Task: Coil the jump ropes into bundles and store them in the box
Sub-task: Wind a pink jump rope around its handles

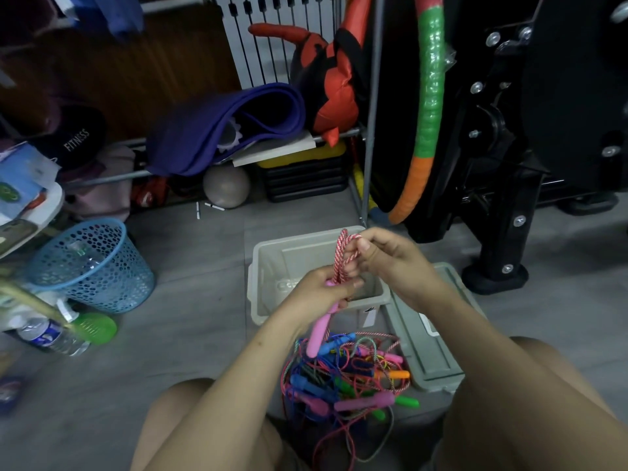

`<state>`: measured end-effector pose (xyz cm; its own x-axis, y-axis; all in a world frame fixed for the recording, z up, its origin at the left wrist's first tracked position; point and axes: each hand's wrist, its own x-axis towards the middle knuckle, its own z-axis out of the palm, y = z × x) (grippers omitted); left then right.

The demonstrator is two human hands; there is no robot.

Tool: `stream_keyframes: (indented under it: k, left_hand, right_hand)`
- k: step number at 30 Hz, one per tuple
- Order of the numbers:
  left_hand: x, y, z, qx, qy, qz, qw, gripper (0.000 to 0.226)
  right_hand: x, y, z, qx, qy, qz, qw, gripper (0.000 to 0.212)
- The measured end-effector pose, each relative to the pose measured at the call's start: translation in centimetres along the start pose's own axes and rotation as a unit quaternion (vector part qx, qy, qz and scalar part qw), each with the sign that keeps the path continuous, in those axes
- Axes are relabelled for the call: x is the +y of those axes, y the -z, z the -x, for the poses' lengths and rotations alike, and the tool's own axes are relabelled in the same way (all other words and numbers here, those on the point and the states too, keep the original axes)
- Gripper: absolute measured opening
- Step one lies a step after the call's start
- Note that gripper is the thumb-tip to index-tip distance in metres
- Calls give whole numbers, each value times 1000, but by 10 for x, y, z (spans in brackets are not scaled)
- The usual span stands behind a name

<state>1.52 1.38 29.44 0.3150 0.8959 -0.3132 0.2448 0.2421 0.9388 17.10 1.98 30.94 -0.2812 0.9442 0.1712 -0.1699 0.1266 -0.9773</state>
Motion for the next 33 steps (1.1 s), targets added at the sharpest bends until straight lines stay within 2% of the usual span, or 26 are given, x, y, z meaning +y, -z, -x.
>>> stream_keyframes:
  k: [1, 4, 6, 7, 9, 10, 12, 15, 17, 19, 20, 21, 22, 24, 25, 27, 29, 33]
  left_hand:
    - [2, 0, -1, 12, 6, 18, 1000, 4]
    - [11, 7, 0, 35, 28, 108, 993, 13]
    - [17, 13, 1, 15, 27, 198, 980, 20]
    - [19, 16, 1, 6, 25, 235, 972, 21]
    - [21, 23, 1, 6, 20, 295, 955, 23]
    - [21, 26, 0, 14, 18, 319, 948, 24]
    - [21, 33, 0, 39, 18, 338, 940, 26]
    - [19, 41, 1, 62, 29, 314, 947, 28]
    - [16, 46, 2, 87, 29, 300, 949, 28]
    - [12, 55, 1, 142, 24, 283, 948, 29]
    - [10, 61, 1, 174, 19, 262, 949, 29]
    - [7, 66, 1, 201, 14, 231, 952, 29]
    - [5, 71, 1, 216, 11, 194, 957, 29]
    - [1, 71, 4, 207, 24, 120, 971, 26]
    - [-1, 67, 6, 188, 38, 91, 977, 25]
    - [-1, 53, 9, 130, 63, 50, 988, 34]
    - [0, 38, 10, 68, 69, 38, 995, 43]
    - [0, 16, 6, -26, 53, 17, 998, 55]
  right_hand:
    - [-1, 0, -2, 18, 6, -7, 1000, 14]
    - [1, 0, -6, 107, 2, 32, 994, 11]
    - [10, 2, -7, 141, -77, 66, 985, 16]
    - [15, 2, -8, 120, -142, 75, 980, 27]
    - [22, -4, -4, 9, -255, 98, 962, 51]
    - [22, -8, 0, -51, -286, 112, 950, 54]
    - [20, -10, 6, -120, -293, 149, 937, 53]
    - [14, 8, 6, -127, -252, 244, 928, 38]
    - [6, 23, 6, -164, -262, 334, 891, 31]
    - [2, 37, 4, -192, -278, 437, 834, 28]
    - [-1, 42, 4, -188, -272, 479, 813, 28]
    - [-3, 46, 5, -169, -259, 501, 808, 29]
    - [-5, 47, 6, -141, -240, 489, 827, 29]
    - [-4, 45, 7, -75, -184, 382, 902, 28]
    - [-4, 40, 7, -50, -156, 314, 935, 27]
    - [-2, 29, 6, -23, -117, 187, 975, 23]
    - [1, 17, 4, -17, -94, 74, 993, 22]
    - [6, 0, -3, -24, -63, -86, 994, 25]
